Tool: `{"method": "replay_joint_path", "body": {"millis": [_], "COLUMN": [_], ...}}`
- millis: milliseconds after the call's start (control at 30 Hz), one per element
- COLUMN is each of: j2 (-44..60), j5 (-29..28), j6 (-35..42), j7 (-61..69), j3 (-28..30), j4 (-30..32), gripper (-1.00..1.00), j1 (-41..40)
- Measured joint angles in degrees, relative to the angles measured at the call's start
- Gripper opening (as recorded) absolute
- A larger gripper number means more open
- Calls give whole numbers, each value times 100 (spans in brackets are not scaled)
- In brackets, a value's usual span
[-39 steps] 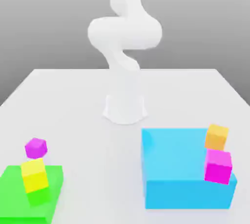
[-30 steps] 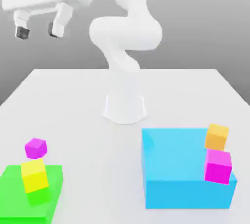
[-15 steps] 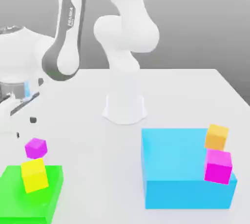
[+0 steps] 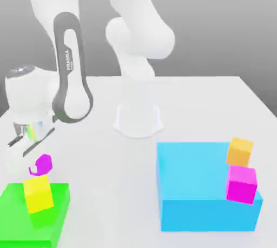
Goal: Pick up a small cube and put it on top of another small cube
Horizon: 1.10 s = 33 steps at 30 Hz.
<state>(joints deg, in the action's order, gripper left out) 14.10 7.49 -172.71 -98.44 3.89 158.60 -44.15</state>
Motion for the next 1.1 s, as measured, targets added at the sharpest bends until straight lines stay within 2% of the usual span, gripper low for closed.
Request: {"method": "replay_joint_path", "body": {"millis": [167,433,867,933,1067,1100], "j2": [-986,-2020,-3267,-3141,-2493,-2406], "j5": [-537,-283,565,547,272,235], "j6": [797,2016,3672,3628,2857,2746], "j7": [-429,-1316,-2467,-2729,-3050,-3083], "j3": [204,-900,-3173,-3566,-3882,-3906], "j4": [178,-149,-632,-682,-513,-486], "gripper": [-100,-100,-100,-100,-100,100], "j1": [173,2026,4549,4831,4819,4813]}}
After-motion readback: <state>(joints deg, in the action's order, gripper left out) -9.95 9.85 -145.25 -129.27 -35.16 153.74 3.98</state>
